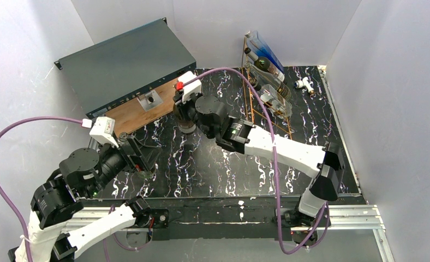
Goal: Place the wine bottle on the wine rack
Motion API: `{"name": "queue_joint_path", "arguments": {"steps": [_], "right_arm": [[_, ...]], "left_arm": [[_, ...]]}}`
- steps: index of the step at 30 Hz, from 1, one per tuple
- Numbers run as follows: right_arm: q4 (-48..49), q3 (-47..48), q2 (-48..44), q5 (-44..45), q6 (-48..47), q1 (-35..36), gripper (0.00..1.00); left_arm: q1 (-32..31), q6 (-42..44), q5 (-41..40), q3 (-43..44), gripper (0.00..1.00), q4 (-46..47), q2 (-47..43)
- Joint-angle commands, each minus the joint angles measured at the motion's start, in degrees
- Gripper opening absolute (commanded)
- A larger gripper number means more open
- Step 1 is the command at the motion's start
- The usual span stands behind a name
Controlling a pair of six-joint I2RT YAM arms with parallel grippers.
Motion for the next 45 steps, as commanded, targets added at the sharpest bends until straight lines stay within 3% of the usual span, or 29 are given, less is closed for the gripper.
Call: {"name": "queue_joint_path", "arguments": {"steps": [1, 15, 24, 37, 45], "right_arm": [[4.46, 3.66, -6.17, 3.94, -3.84, -2.38, 0.01], [2.35, 10.33, -11.92, 6.77, -11.28, -5.05, 0.01], [4.83, 12.96, -13.3, 16.48, -22.06, -6.68, 0.01], [6.72, 7.1, -19.17, 24.16, -29.26, -14.05, 0.01], [3.23, 0.7, -22.58, 26.85, -28.39, -18.56, 0.01]], "left_arm": [[0.31, -0.13, 0.45, -0.12, 0.99, -0.34, 1.48], [0.37, 0.04, 1.65, -0.27, 0.99, 0.81, 2.85], [0.37, 0.66, 1.94, 0.32, 0.99, 1.02, 3.23], [0.37, 1.04, 2.83, 0.21, 0.99, 1.68, 4.36], [0.32, 0.93, 3.41, 0.05, 0.99, 1.96, 4.53]]}}
